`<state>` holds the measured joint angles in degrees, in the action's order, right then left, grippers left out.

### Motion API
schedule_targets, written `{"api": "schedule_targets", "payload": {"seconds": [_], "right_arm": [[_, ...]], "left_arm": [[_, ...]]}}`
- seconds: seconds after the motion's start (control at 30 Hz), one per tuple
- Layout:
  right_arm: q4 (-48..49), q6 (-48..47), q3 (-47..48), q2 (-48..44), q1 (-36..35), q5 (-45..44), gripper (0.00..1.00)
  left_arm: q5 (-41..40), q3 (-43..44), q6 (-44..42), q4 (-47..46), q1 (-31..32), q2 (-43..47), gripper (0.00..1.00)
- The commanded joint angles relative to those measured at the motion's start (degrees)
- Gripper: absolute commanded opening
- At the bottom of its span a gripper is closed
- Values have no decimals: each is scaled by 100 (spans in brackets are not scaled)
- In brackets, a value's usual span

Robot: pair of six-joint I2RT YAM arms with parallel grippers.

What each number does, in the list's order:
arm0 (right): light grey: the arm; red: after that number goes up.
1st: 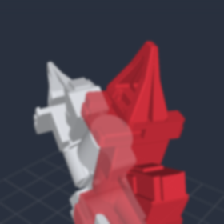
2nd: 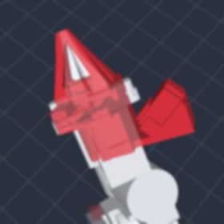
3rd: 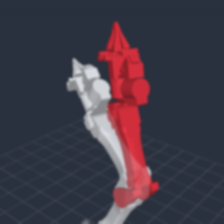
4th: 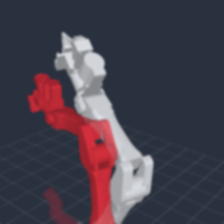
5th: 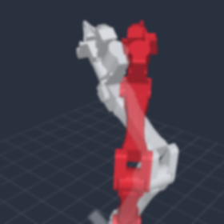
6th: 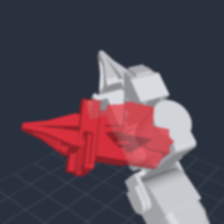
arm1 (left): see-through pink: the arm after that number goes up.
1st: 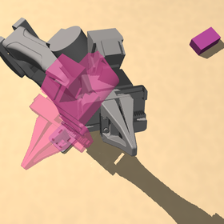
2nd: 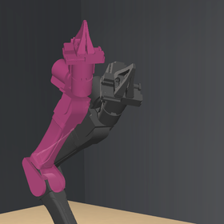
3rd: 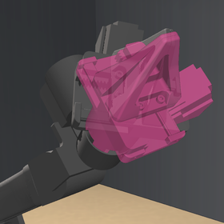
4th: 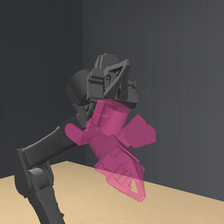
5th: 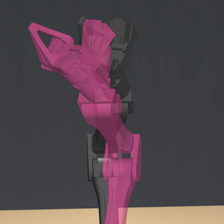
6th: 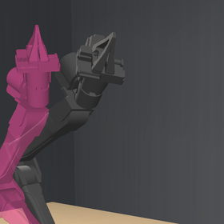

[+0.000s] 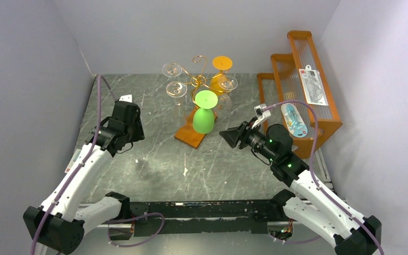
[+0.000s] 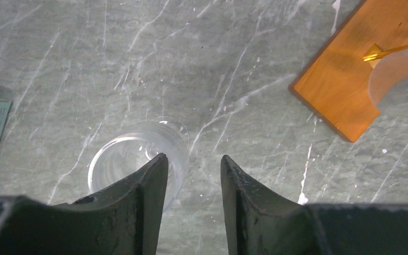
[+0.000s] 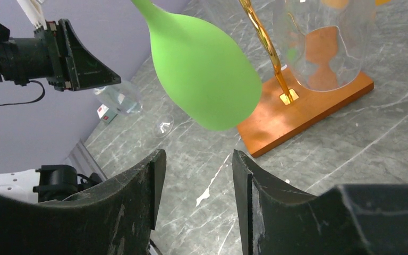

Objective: Place the wine glass upside down on the wine glass rack

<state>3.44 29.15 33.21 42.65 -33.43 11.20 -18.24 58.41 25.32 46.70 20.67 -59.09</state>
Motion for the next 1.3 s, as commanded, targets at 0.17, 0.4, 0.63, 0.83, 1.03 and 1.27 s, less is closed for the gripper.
{"api": "schedule_targets", "payload": {"seconds": [0.17, 0.4, 0.63, 0.83, 1.03, 1.27], "right_arm": [[394, 135, -92, 159, -6, 257, 52], [266, 173, -32, 102, -6, 259, 51], [396, 312, -246, 7, -10, 195, 51], [22, 1133, -238, 167, -6, -345, 52], [150, 3082, -757, 343, -12, -313, 51], [383, 4729, -1037, 1011, -394, -440, 52]], "left_arm": [[-328, -46, 50, 360, -71, 74, 53], [52, -316, 176, 126, -70, -184, 42], [234, -18, -6, 260, -63, -294, 11], [1460, 180, -210, 123, -63, 124, 5], [3057, -395, 280, -684, -63, 711, 5], [4417, -1824, 1808, -2735, 141, 1261, 5]]}}
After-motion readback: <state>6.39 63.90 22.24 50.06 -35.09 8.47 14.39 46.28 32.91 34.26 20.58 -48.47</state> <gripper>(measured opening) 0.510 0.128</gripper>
